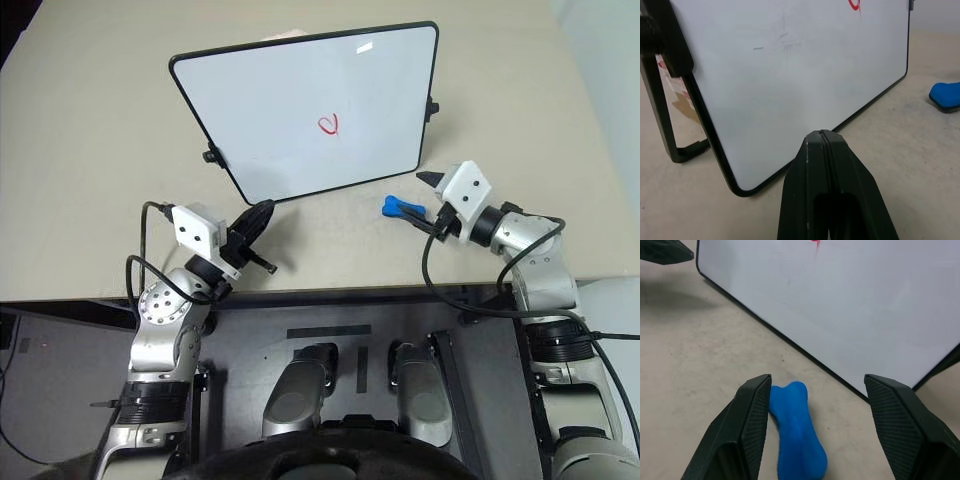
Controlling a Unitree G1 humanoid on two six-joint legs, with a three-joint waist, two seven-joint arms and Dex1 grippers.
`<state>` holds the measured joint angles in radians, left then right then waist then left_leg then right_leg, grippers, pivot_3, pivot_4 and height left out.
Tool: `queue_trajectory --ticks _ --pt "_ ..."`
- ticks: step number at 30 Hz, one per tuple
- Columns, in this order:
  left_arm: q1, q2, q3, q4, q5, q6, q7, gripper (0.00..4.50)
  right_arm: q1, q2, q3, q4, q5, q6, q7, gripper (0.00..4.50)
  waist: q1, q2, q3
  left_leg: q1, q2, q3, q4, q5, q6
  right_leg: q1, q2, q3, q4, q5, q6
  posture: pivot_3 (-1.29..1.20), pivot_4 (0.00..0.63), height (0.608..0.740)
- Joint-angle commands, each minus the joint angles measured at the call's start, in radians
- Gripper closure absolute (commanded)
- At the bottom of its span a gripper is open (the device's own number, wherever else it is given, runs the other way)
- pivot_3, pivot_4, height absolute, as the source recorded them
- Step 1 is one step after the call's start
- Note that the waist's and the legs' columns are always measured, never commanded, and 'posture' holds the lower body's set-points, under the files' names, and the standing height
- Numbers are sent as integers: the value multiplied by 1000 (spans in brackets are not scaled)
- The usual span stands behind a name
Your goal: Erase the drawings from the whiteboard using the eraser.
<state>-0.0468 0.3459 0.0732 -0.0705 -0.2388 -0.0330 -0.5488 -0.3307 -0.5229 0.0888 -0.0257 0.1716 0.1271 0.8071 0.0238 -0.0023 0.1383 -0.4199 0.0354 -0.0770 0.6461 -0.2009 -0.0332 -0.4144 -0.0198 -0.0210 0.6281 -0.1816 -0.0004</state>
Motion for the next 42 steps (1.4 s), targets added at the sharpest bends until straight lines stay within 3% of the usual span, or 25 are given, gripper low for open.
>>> queue_trajectory --ticks 1,9,17,42 --pt "-29 22 16 -20 -19 -3 -21 4500 -15 7 -11 -38 6 -9 -10 1376 0 0 0 0 0 0 0 0 0 0 0 0 0 0 0 0 150 740" --pt "-51 27 13 0 -20 -5 -36 4500 9 19 -1 -89 10 14 -18 1376 -1 0 0 0 0 0 0 -1 0 0 0 0 0 3 -5 0 150 740" --pt "47 17 3 -99 -35 -13 -43 4500 23 -5 7 -95 27 45 30 1376 -2 0 0 0 0 0 0 -4 0 0 0 0 0 -1 -3 0 150 740" --pt "60 -22 -26 -113 -31 -11 -11 4500 -55 -1 64 132 -92 4 26 1376 -1 0 0 0 0 0 0 -4 0 0 0 0 1 1 -8 0 150 740"
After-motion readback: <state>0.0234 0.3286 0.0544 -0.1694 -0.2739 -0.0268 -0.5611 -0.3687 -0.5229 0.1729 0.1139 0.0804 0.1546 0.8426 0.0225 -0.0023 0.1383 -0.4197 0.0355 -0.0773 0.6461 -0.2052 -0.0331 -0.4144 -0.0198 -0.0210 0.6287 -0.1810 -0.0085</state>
